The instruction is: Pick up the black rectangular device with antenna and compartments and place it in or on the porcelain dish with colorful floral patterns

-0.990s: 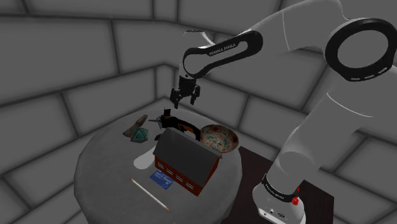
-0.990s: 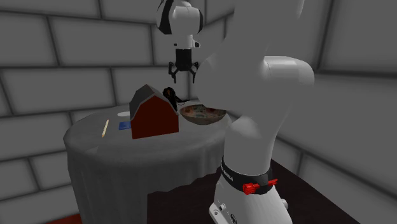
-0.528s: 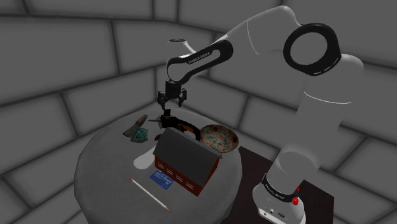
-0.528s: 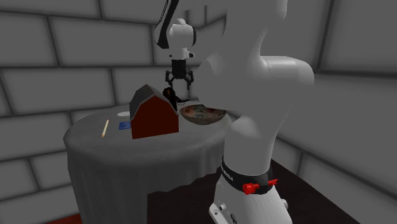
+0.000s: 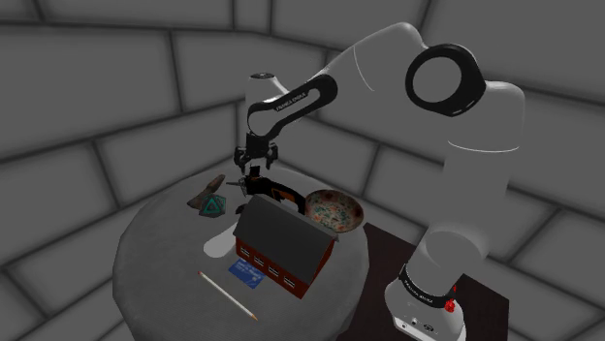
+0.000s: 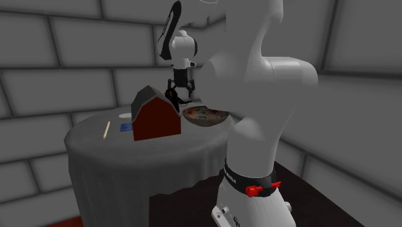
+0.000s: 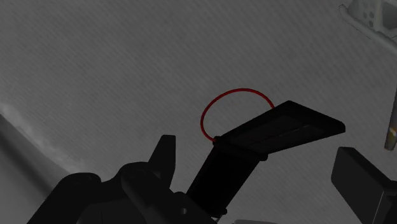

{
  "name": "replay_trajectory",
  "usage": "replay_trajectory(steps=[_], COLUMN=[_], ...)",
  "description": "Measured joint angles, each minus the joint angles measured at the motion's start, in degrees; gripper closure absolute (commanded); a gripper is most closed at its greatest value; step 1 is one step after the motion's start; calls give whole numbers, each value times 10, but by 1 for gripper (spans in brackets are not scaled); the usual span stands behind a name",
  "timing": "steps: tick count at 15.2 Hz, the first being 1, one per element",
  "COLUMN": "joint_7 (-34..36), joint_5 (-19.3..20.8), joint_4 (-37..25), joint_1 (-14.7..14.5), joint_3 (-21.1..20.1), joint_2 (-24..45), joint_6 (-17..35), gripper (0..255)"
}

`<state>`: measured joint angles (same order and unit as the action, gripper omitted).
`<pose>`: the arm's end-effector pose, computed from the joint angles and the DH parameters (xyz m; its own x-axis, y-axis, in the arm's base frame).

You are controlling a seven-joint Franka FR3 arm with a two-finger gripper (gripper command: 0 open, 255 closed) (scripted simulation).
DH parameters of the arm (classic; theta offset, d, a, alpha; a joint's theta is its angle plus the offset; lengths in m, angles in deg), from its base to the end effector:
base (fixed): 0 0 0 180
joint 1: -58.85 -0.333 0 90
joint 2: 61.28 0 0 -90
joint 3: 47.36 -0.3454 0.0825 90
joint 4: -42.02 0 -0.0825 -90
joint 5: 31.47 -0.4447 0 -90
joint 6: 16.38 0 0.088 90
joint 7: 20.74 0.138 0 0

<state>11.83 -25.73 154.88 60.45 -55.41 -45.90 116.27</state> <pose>0.6665 0.0688 0.3046 0.9183 -0.3858 0.0892 -0.3867 -0.9222 -0.0075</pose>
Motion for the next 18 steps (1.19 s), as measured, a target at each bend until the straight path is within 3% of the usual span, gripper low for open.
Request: replay_trajectory(steps=[8,9,18], joint_7=[4,4,4], joint_5=[4,4,4], joint_4=[3,3,3], joint_1=[-2,-2,-2], joint_3=[1,1,0], joint_2=[14,14,10], joint_6=[17,17,19], gripper=[0,255,255])
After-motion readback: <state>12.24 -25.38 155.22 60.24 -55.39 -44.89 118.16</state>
